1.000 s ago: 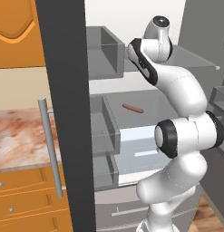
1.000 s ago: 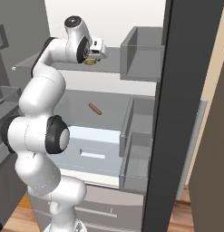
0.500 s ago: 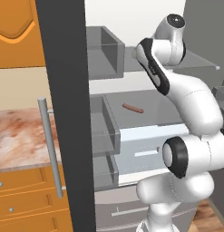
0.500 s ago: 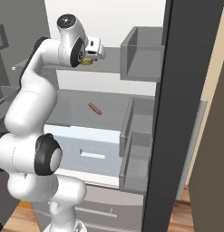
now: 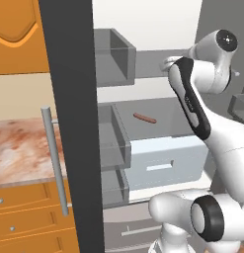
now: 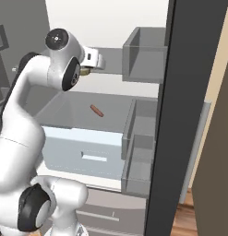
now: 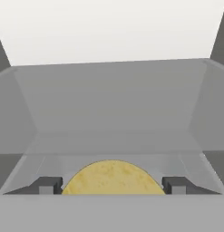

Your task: Retrieve the sausage and cheese from the fridge and place them on the cutting board on the counter.

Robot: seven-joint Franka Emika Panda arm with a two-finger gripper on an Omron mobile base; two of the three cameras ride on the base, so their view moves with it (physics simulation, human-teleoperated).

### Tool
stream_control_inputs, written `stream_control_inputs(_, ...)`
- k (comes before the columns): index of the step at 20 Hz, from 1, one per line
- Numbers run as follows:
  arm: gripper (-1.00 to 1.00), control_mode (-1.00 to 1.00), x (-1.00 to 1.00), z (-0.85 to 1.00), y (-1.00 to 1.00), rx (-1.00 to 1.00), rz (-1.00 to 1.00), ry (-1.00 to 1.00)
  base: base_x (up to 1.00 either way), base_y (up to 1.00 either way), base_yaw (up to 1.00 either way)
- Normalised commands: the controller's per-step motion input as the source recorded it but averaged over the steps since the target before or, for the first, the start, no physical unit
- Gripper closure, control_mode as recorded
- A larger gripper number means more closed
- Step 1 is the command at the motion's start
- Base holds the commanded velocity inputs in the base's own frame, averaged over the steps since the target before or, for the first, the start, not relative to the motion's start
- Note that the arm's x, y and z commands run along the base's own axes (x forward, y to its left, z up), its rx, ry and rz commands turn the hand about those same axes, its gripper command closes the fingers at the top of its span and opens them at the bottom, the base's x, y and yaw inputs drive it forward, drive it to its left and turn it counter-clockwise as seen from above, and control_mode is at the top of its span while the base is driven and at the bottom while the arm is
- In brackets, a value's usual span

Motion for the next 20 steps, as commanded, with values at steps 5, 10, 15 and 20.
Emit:
stream_control_inputs(5, 1.0, -1.0, -1.0, 0.18, 0.0, 0.0, 0.0, -0.02, 0.0, 0.0, 0.0)
stream_control_inputs(10, 1.0, -1.0, -1.0, 0.1, 0.0, 0.0, 0.0, 0.0, 0.0, 0.0, 0.0)
stream_control_inputs(15, 1.0, -1.0, -0.95, 0.0, 0.0, 0.0, 0.01, 0.0, 0.0, 0.0, 0.0)
stream_control_inputs(20, 1.0, -1.0, -0.52, 0.0, 0.0, 0.0, 0.0, 0.0, 0.0, 0.0, 0.0)
